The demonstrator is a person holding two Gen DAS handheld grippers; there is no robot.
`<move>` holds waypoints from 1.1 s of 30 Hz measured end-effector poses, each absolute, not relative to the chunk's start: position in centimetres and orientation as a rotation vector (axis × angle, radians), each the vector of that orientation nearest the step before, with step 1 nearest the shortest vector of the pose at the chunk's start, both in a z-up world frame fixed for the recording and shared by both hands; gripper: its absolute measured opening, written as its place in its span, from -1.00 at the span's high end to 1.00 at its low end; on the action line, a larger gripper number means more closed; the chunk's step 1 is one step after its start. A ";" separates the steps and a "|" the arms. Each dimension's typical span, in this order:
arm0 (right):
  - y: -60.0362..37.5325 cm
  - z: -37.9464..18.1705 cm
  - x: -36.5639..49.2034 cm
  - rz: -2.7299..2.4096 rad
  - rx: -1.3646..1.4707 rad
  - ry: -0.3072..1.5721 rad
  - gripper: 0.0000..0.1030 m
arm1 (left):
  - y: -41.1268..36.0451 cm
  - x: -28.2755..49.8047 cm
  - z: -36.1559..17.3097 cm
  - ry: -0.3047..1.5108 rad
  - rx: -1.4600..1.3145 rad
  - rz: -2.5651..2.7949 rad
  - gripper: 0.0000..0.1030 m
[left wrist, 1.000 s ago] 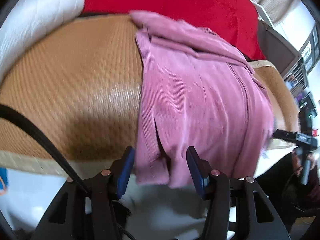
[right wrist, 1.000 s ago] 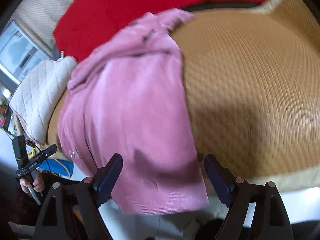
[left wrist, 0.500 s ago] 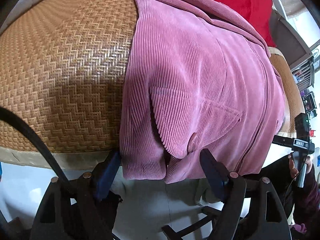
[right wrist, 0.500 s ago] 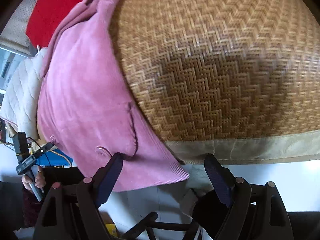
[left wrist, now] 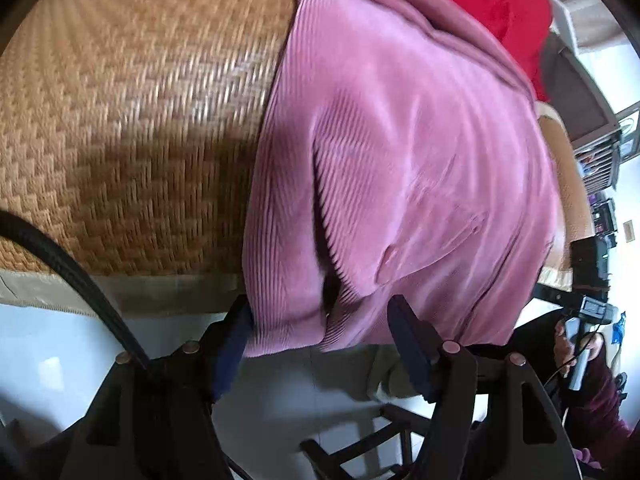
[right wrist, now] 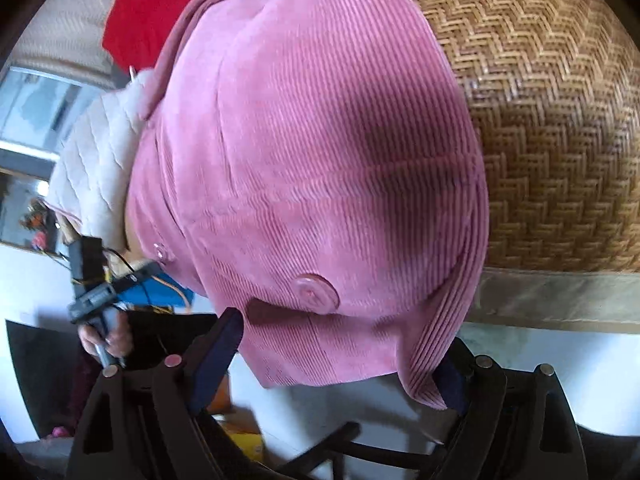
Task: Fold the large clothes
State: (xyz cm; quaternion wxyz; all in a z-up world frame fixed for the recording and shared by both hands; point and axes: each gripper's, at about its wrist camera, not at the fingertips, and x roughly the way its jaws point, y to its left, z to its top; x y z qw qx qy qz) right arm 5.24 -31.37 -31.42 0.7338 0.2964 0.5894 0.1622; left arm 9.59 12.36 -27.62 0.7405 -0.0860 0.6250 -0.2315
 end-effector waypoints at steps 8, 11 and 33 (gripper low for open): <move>-28.5 -29.5 4.9 0.314 0.489 1.289 0.52 | 11.5 7.6 -29.4 1.372 -0.189 -0.519 0.64; -27.8 -28.1 4.1 0.348 0.485 1.240 0.55 | 11.2 7.0 -29.5 1.359 -0.192 -0.544 0.71; -27.7 -24.3 5.3 0.422 0.522 1.194 0.80 | 6.6 4.2 -25.4 1.226 -0.289 -0.801 0.85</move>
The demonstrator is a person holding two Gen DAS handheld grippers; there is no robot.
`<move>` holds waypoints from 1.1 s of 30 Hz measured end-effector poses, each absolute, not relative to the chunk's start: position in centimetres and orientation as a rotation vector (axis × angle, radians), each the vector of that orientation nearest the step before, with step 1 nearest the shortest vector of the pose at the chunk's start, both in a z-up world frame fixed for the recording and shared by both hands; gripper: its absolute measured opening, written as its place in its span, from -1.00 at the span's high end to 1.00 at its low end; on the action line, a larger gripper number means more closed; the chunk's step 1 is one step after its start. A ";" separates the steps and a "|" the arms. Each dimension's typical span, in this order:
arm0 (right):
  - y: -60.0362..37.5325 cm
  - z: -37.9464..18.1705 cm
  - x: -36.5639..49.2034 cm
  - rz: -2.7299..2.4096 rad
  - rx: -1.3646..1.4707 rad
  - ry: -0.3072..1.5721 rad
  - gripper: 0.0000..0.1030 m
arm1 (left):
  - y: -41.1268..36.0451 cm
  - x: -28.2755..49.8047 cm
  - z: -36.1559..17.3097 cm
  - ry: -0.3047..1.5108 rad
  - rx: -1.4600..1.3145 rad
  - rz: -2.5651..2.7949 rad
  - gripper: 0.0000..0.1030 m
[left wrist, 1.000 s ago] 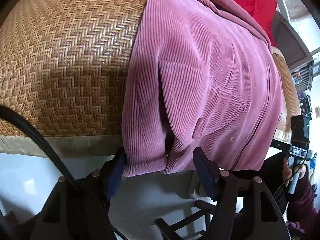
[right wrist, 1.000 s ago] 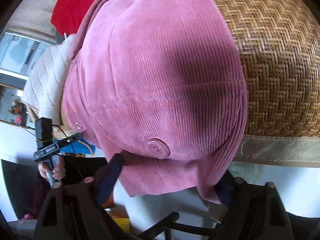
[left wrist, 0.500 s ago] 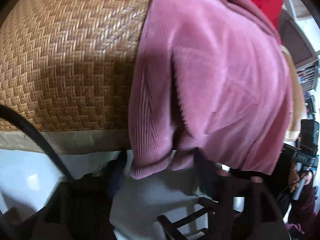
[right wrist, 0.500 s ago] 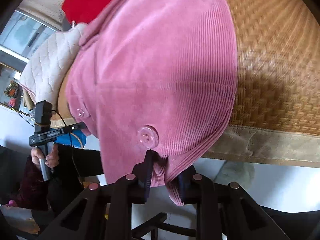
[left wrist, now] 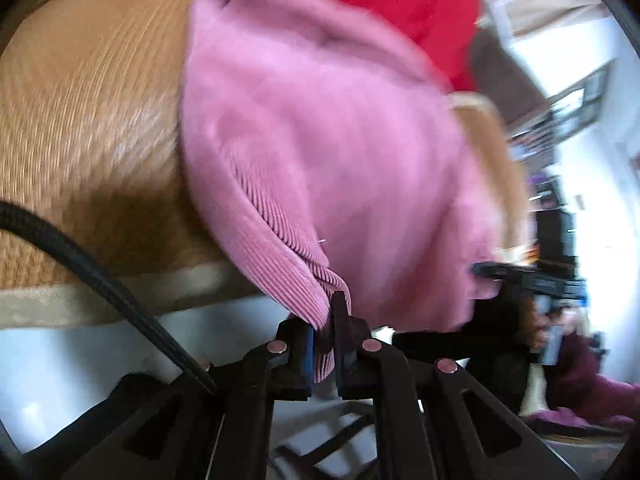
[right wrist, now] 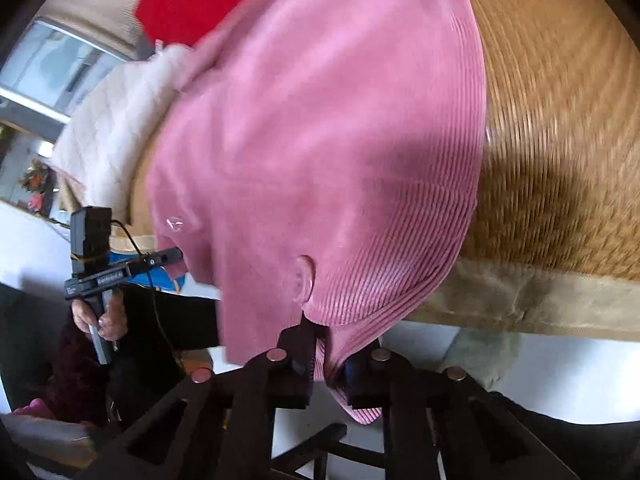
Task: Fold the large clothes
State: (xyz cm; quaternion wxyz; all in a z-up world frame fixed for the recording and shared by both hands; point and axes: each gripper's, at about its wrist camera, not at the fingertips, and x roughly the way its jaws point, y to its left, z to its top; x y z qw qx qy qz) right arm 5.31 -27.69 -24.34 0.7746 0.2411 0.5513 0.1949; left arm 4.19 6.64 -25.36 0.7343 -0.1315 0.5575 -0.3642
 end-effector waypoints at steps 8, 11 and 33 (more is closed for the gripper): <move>-27.2 -17.8 9.3 0.517 0.551 1.016 0.80 | 6.7 8.5 -18.7 0.999 -0.448 -0.873 0.86; -27.9 -16.4 11.6 0.513 0.563 0.966 0.81 | 6.8 11.2 -17.5 0.960 -0.469 -0.853 0.86; -47.8 -21.5 30.5 0.078 1.232 0.661 -0.52 | 11.9 35.3 -19.1 0.777 -0.777 -0.289 -0.15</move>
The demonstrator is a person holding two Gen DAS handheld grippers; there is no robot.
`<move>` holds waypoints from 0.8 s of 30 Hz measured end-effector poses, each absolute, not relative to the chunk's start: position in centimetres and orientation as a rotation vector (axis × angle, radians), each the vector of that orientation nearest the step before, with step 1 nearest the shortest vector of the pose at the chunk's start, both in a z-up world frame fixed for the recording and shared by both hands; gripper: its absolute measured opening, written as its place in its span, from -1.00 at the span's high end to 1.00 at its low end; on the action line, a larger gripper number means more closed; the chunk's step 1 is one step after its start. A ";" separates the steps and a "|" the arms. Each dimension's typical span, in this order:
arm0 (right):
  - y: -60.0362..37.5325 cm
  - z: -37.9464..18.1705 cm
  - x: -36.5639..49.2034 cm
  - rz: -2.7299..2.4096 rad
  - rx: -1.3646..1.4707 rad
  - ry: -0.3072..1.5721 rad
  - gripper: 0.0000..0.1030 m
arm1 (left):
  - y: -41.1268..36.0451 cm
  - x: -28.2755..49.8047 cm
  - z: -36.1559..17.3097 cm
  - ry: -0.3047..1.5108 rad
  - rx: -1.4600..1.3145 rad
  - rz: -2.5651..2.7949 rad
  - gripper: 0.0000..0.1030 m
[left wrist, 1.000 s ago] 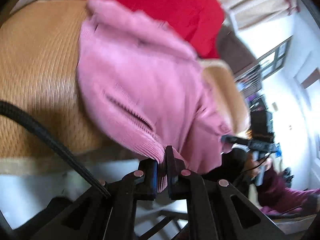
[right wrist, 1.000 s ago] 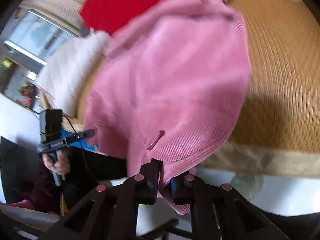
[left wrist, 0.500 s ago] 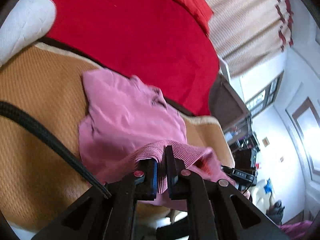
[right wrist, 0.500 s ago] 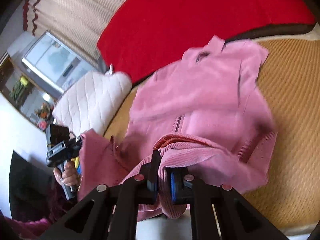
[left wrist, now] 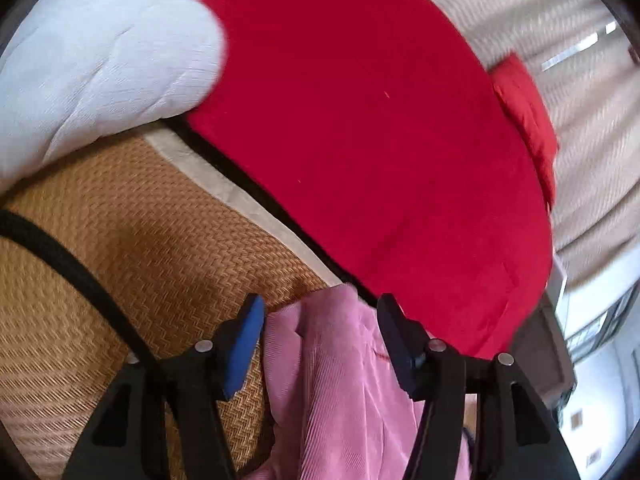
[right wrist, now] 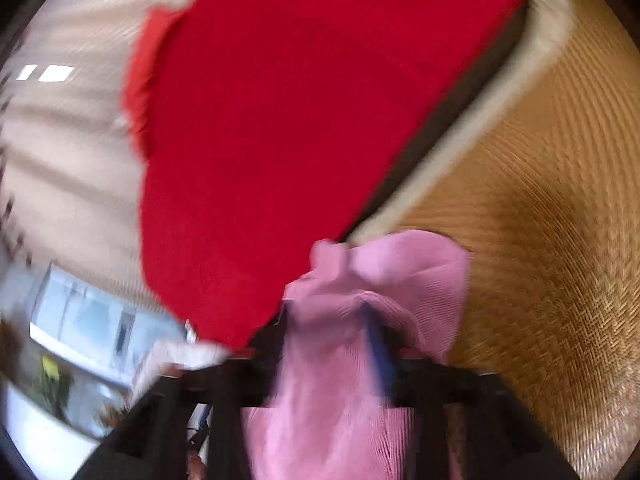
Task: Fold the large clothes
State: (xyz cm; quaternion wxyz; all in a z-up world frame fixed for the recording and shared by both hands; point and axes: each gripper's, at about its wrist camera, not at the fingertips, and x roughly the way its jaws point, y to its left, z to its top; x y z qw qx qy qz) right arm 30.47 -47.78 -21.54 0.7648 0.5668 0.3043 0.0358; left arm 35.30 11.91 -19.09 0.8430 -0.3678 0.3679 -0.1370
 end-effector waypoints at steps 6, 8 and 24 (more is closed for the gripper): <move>-47.4 -19.5 30.2 0.063 1.122 0.591 -0.52 | 9.4 33.3 -17.4 0.755 -0.645 -0.319 -0.24; -45.4 -17.9 30.7 0.085 1.012 0.634 -0.48 | 7.5 32.4 -16.8 0.742 -0.547 -0.291 -0.37; -42.7 -18.7 30.3 0.015 0.804 0.812 -0.36 | 3.7 32.9 -20.6 0.919 -0.161 -0.050 -0.38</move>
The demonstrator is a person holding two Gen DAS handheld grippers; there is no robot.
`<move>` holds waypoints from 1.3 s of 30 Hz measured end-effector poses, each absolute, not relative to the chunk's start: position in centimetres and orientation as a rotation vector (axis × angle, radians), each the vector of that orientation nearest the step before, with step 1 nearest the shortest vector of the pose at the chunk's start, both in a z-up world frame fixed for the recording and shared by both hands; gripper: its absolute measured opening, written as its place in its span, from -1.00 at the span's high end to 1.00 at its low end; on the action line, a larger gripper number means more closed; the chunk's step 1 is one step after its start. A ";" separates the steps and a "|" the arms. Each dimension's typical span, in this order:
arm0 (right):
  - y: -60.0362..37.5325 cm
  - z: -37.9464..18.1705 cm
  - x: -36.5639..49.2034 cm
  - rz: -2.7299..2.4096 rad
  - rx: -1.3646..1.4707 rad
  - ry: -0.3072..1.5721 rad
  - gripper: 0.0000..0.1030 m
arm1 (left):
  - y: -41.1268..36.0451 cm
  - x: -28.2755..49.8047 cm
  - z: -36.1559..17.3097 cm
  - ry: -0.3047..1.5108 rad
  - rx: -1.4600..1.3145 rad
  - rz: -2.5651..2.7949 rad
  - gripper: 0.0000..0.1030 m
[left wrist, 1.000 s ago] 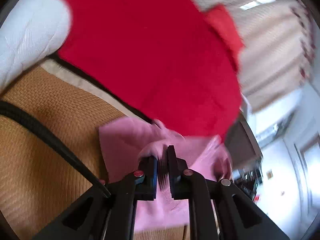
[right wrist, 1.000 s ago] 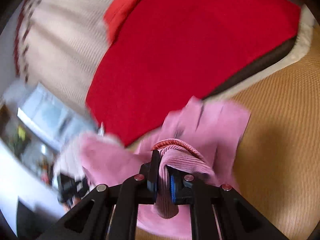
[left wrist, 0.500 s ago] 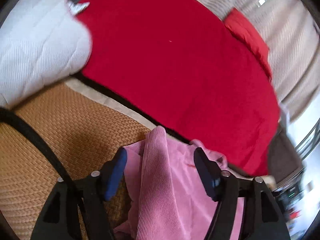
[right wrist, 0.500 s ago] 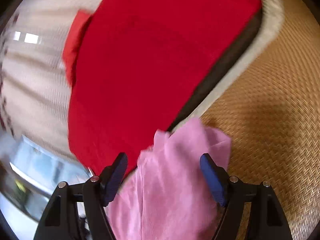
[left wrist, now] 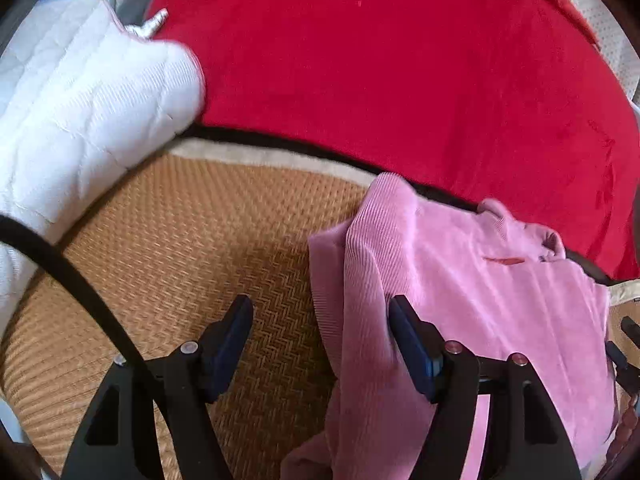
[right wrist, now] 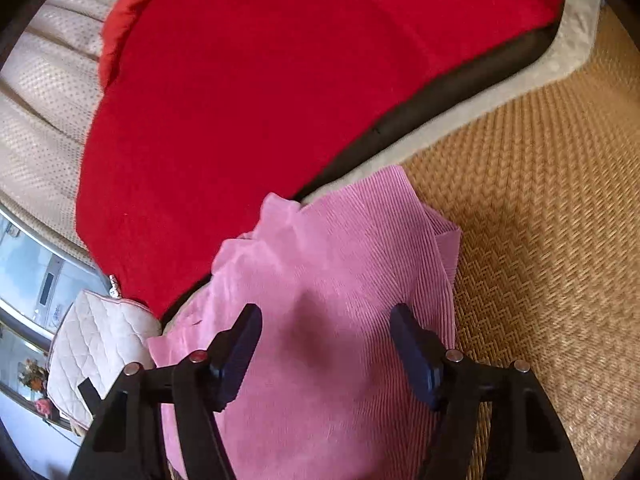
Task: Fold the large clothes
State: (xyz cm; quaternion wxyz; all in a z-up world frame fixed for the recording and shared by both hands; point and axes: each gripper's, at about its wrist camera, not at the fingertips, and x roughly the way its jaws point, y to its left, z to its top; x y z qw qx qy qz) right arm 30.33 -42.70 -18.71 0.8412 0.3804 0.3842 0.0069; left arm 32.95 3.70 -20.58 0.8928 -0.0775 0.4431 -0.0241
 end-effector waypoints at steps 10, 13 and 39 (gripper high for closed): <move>-40.2 -15.2 26.3 0.136 0.753 0.741 -0.29 | 0.3 27.7 -15.5 0.767 -0.116 -0.164 -0.38; -39.7 -15.5 26.1 0.144 0.729 0.763 -0.28 | -0.9 28.3 -17.2 0.835 -0.089 -0.176 -0.38; -36.2 -19.0 26.8 0.175 0.640 0.963 -0.11 | 4.6 25.5 -17.6 0.898 -0.322 -0.062 -0.42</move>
